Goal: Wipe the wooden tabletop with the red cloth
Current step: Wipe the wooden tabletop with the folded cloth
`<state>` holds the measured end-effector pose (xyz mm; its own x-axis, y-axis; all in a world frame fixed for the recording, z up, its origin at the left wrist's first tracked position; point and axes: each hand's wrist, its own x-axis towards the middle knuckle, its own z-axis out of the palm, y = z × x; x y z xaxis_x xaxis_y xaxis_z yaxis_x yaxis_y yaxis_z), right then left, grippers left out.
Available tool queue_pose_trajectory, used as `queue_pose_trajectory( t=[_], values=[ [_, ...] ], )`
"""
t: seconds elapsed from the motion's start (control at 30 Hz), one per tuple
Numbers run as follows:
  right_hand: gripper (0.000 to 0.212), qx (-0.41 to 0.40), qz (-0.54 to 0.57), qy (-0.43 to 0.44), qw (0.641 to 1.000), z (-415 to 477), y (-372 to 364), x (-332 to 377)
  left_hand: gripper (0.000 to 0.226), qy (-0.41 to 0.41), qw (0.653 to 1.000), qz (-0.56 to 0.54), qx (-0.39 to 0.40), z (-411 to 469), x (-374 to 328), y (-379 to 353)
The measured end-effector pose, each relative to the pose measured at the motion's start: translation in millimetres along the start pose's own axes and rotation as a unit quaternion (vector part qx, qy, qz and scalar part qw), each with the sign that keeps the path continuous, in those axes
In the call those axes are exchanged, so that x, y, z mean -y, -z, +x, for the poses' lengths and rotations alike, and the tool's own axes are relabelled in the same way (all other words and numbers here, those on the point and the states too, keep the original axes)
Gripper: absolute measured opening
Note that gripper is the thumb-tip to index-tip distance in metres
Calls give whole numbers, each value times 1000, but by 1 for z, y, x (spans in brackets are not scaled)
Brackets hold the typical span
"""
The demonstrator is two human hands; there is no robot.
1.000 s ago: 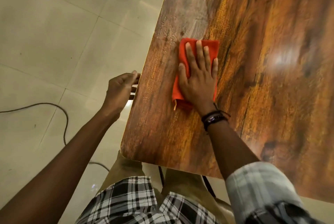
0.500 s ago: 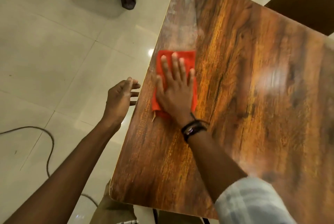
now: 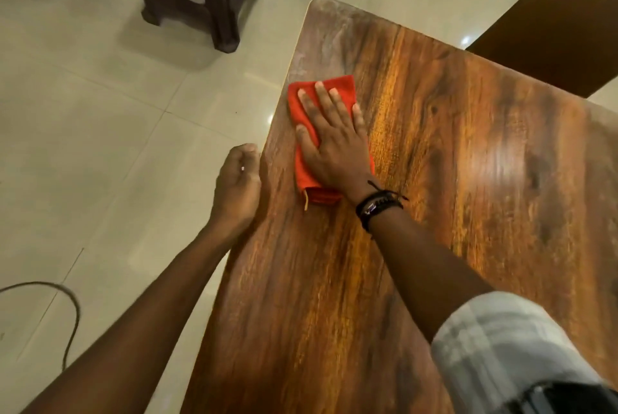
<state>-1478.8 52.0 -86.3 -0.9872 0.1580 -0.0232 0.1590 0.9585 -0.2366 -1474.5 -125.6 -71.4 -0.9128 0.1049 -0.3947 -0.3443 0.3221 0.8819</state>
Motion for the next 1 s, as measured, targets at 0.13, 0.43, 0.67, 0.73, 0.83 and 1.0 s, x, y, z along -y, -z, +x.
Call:
queue_pose_trajectory(
  t=[0.13, 0.43, 0.67, 0.73, 0.83, 1.0],
  values=[
    [57, 3, 4, -37, 999, 74, 10, -18, 36, -56, 989, 134, -7, 11, -6, -23],
    [59, 8, 25, -98, 995, 205, 22, -37, 35, -81, 982, 160, -59, 17, 4, -31],
    [58, -7, -1, -54, 999, 168, 8, -8, 50, -78, 979, 167, -87, 10, -2, -34],
    [58, -32, 10, 1, 999, 123, -3, 14, 50, -73, 977, 175, -94, 9, -2, -34],
    [58, -26, 27, 40, 998, 82, -11, 28, 51, -74, 975, 188, -94, 10, -2, -36],
    [57, 20, 12, -5, 1000, 135, 9, 5, 64, -70, 972, 213, -72, 10, 0, -36]
  ],
)
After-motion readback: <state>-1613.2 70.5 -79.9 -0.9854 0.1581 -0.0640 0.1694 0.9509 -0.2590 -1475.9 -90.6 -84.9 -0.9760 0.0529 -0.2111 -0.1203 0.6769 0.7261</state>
